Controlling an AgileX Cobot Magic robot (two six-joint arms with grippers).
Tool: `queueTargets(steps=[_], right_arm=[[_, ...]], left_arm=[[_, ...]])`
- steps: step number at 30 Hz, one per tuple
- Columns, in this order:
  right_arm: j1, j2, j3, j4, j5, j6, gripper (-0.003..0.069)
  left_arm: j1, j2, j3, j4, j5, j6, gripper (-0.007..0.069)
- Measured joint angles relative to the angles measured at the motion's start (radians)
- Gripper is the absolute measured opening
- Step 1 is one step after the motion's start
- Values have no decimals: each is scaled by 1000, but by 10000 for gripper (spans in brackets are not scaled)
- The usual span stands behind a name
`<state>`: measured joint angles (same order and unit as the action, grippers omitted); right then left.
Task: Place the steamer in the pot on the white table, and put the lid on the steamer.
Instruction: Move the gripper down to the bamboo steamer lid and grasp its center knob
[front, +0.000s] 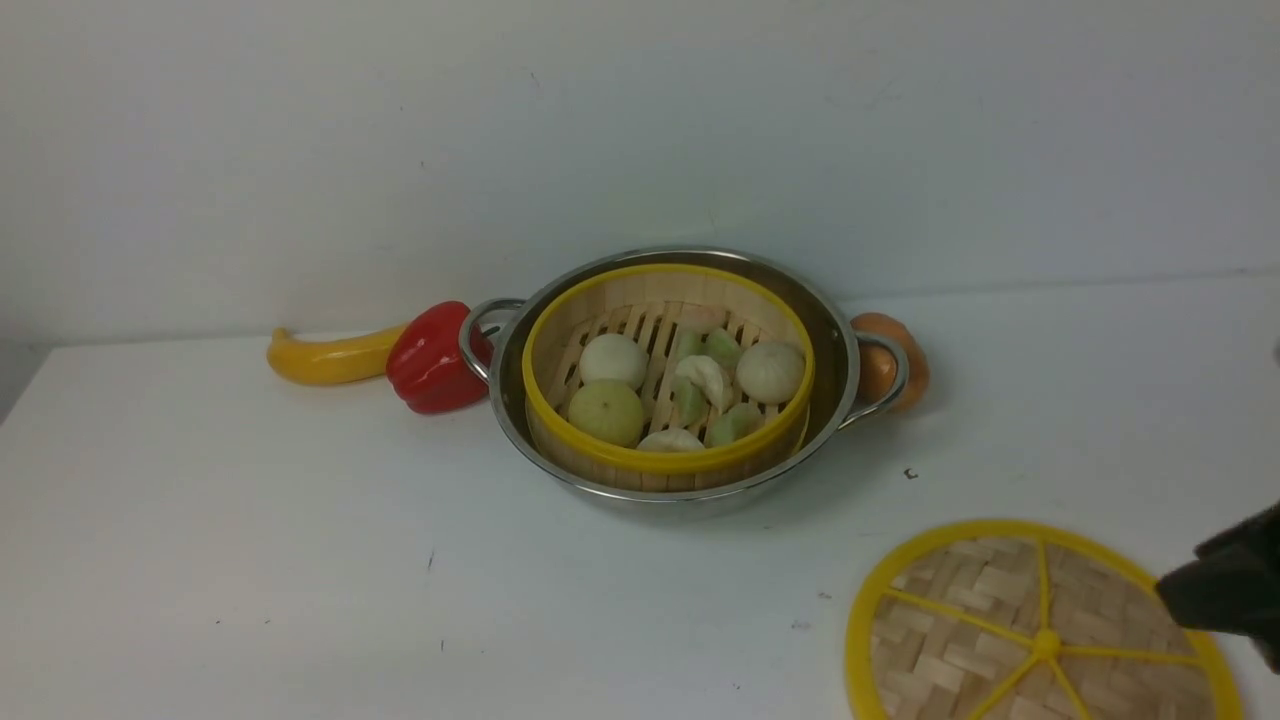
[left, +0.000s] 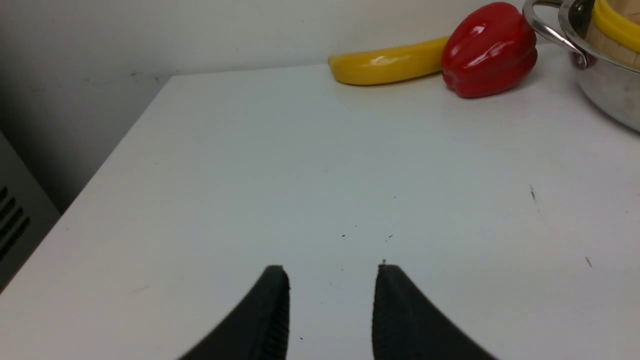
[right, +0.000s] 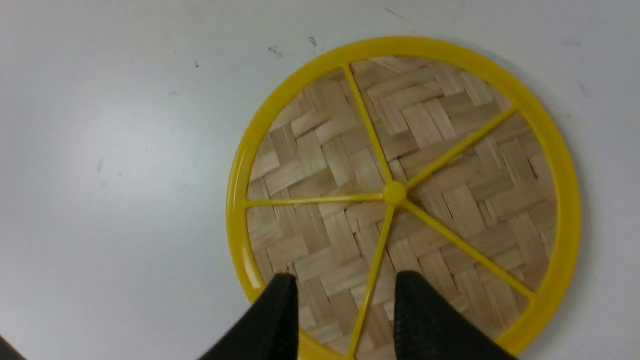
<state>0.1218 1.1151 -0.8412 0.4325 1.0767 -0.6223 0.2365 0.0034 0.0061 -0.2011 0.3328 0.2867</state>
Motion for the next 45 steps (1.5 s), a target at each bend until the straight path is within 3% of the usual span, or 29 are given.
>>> queueTargets(steps=[4, 8, 13, 32, 45], right_arm=[[79, 140, -45, -79, -56, 165, 316], [154, 269, -113, -240, -56, 340, 323], [209, 376, -157, -354, -45, 441, 324], [228, 604, -169, -354, -96, 468, 320], [228, 629, -182, -374, -70, 468, 144]], left_arm=[[0, 0, 0, 0, 0, 0, 230], [0, 0, 0, 0, 0, 0, 232], [0, 0, 0, 0, 0, 0, 239], [0, 0, 0, 0, 0, 0, 240], [0, 0, 0, 0, 0, 0, 240]])
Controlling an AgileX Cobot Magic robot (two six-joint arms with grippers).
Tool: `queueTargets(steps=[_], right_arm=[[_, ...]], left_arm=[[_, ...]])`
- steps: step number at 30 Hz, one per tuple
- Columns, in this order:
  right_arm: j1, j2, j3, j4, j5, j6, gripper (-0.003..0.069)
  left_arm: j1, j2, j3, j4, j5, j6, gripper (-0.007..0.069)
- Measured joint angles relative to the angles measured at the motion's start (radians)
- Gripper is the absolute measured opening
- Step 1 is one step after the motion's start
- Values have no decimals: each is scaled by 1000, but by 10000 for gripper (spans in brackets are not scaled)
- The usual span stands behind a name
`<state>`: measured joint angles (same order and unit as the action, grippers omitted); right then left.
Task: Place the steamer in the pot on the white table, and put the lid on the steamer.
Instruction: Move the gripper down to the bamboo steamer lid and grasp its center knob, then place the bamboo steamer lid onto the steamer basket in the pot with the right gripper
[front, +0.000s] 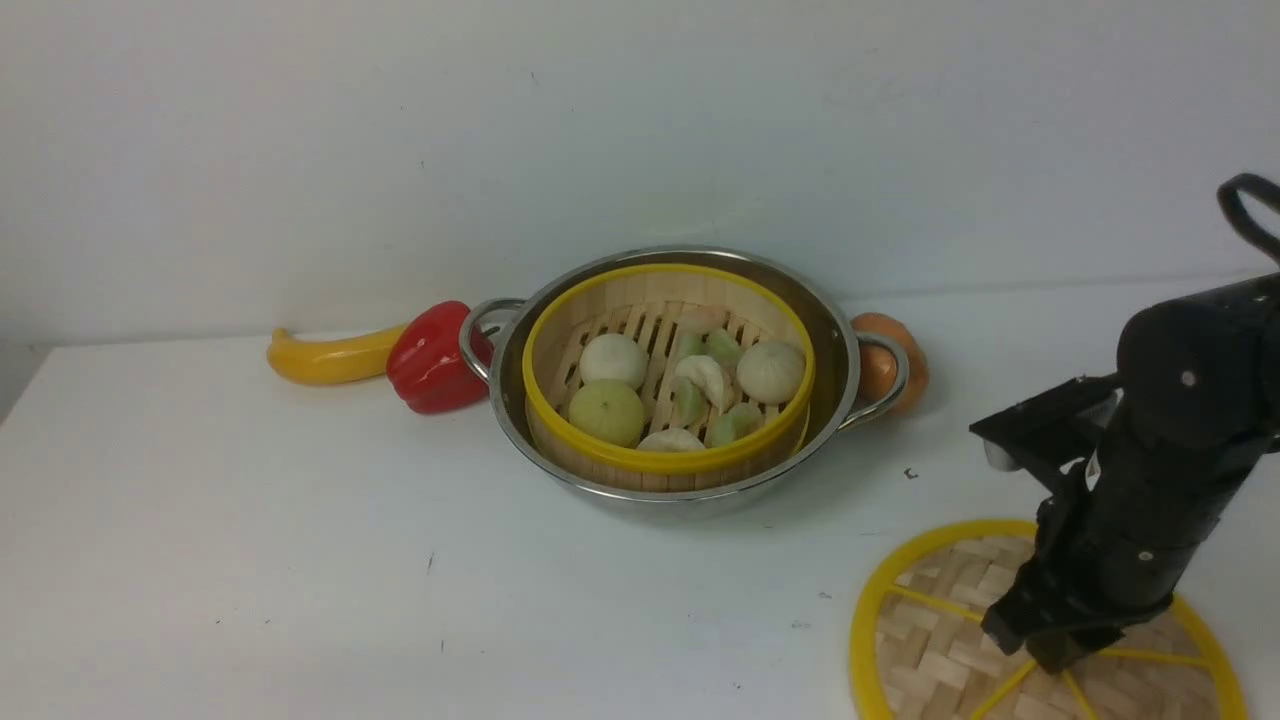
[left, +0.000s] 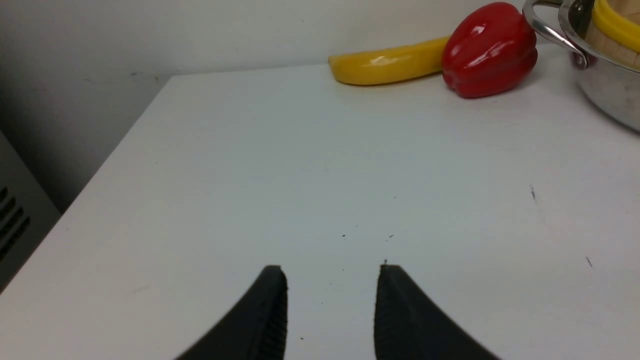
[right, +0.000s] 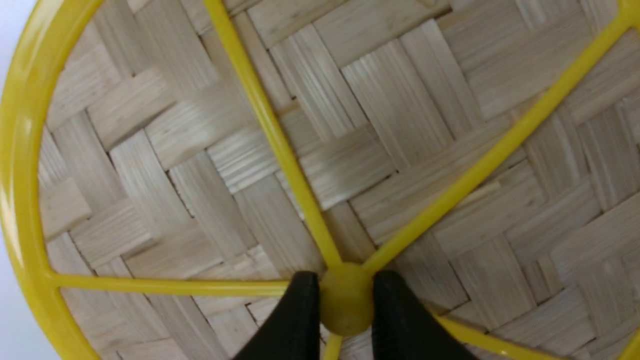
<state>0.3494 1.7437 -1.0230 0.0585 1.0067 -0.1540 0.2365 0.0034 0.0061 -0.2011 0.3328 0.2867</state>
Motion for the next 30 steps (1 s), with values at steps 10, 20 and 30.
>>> queueTargets(steps=[10, 20, 30], right_arm=[[0, -80, -167, -86, 194, 3, 144], [11, -27, -548, 82, 228, -80, 144], [120, 283, -1054, 115, 230, -117, 144]], left_arm=[[0, 0, 0, 0, 0, 0, 240], [0, 0, 0, 0, 0, 0, 240], [0, 0, 0, 0, 0, 0, 240]])
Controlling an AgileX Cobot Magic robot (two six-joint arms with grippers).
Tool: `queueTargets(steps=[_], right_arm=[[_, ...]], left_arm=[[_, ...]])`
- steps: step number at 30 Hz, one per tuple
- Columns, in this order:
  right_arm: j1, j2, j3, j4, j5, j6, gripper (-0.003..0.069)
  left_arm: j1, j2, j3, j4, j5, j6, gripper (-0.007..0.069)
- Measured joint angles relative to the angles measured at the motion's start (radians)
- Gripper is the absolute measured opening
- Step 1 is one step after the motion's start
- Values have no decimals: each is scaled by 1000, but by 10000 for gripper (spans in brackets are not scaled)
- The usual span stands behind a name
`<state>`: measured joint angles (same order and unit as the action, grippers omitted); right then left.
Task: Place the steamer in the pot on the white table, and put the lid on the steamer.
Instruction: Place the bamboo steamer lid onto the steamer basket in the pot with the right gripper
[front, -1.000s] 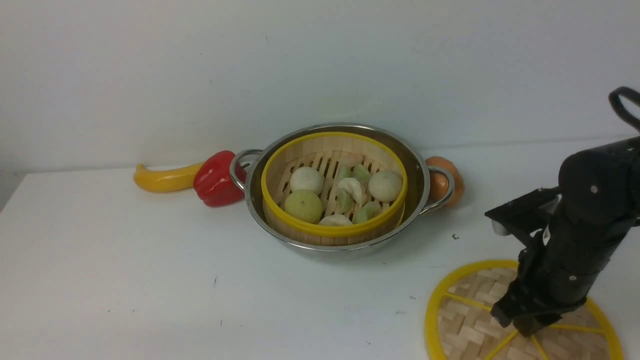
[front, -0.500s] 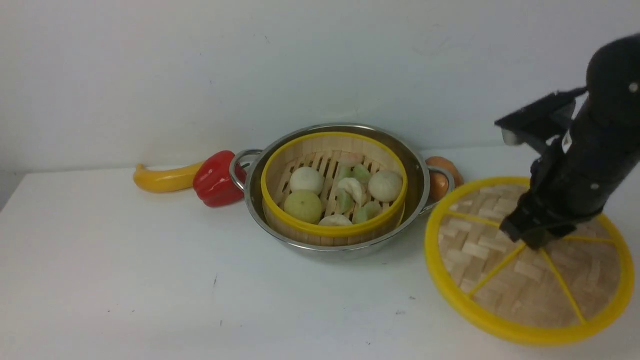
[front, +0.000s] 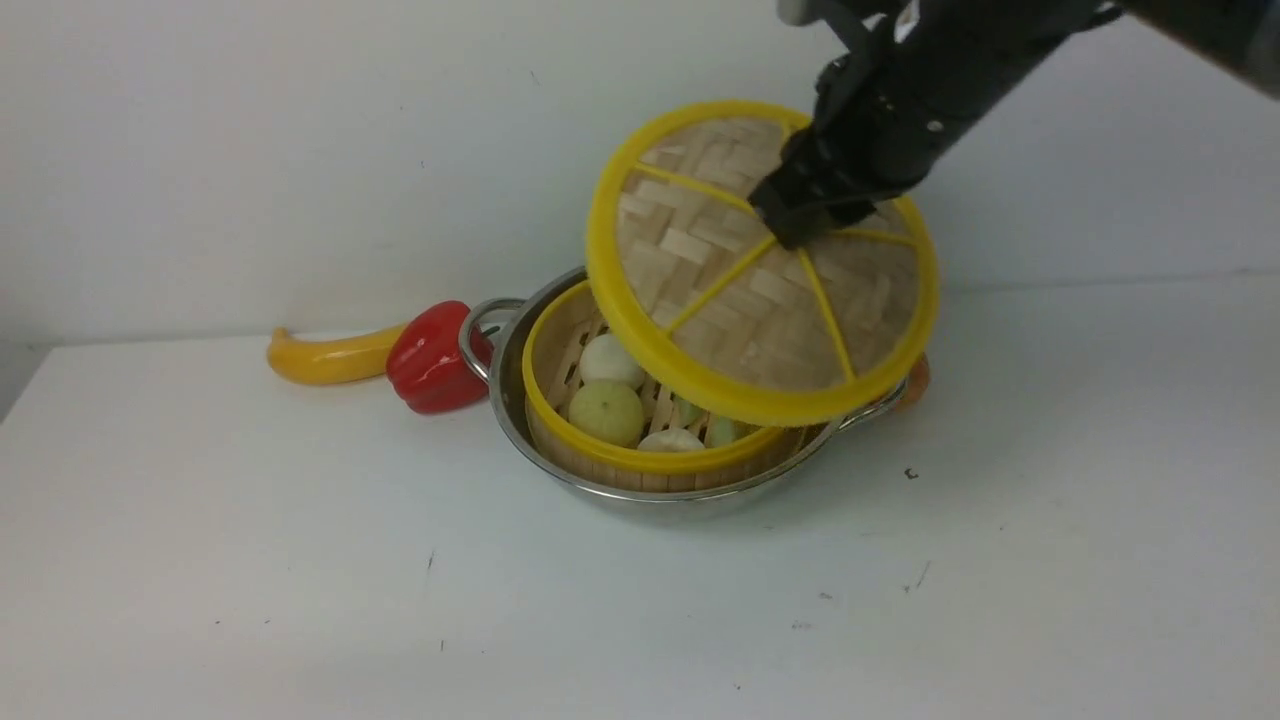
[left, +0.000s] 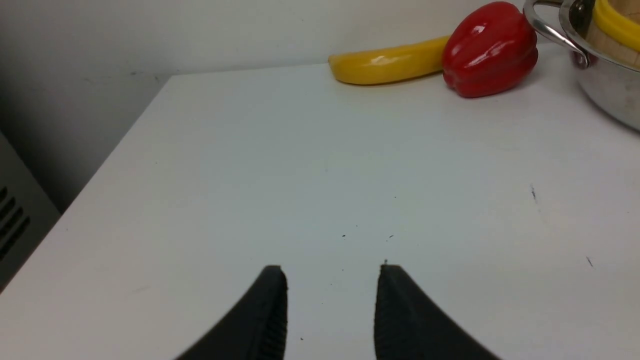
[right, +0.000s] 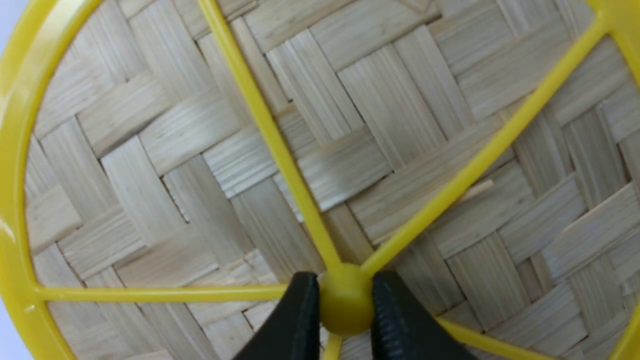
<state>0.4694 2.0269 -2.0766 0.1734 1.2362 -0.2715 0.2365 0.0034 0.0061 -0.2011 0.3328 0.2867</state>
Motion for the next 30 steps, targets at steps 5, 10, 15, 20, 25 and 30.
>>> queueTargets(steps=[5, 10, 15, 20, 25, 30], right_arm=[[29, 118, -143, -22, 0, 1, 144], [31, 182, -170, -49, 1, 11, 144], [31, 239, -174, -59, 4, 10, 144], [31, 245, -176, -64, 4, -8, 144], [31, 252, -176, -40, 4, -14, 144], [32, 253, -176, 1, 4, -28, 144]], left_arm=[[0, 0, 0, 0, 0, 0, 240], [0, 0, 0, 0, 0, 1, 242], [0, 0, 0, 0, 0, 1, 241], [0, 0, 0, 0, 0, 1, 241], [0, 0, 0, 0, 0, 1, 241], [0, 0, 0, 0, 0, 1, 241]])
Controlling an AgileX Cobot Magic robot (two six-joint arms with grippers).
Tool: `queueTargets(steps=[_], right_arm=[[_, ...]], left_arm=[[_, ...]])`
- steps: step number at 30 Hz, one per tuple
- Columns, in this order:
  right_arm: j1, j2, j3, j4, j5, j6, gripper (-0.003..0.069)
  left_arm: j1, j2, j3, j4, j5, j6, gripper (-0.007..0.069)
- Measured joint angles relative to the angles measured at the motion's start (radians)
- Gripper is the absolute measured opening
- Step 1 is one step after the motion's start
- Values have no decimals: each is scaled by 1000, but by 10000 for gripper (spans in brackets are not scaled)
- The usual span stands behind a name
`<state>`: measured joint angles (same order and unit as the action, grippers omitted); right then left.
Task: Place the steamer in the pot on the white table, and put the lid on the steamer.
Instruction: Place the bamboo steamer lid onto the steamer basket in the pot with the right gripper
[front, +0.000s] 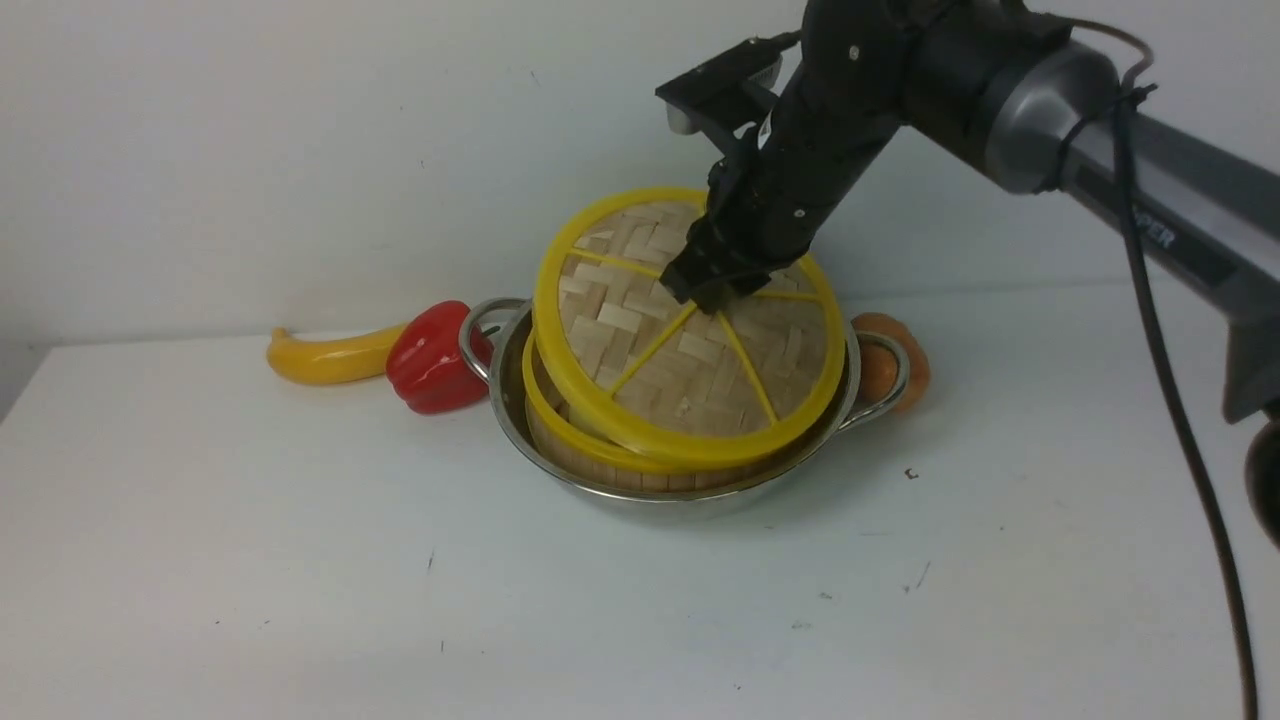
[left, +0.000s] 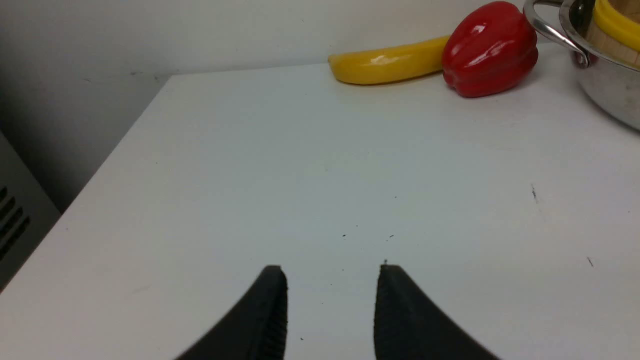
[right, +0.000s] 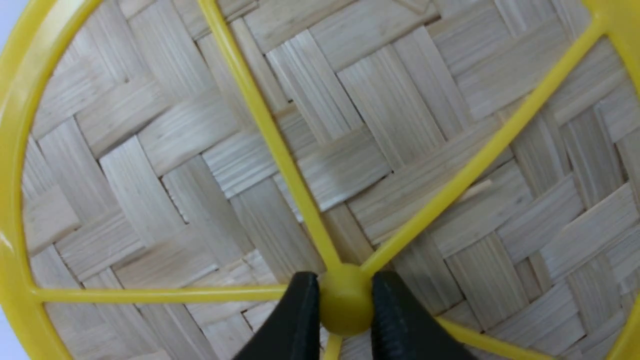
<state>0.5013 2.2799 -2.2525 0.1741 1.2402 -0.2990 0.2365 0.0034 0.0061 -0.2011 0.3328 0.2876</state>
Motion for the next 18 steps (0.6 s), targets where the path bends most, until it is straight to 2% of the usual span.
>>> queueTargets(steps=[18], right_arm=[[10, 4, 0, 8, -60, -27, 144]], left_arm=[[0, 0, 0, 0, 0, 0, 241]])
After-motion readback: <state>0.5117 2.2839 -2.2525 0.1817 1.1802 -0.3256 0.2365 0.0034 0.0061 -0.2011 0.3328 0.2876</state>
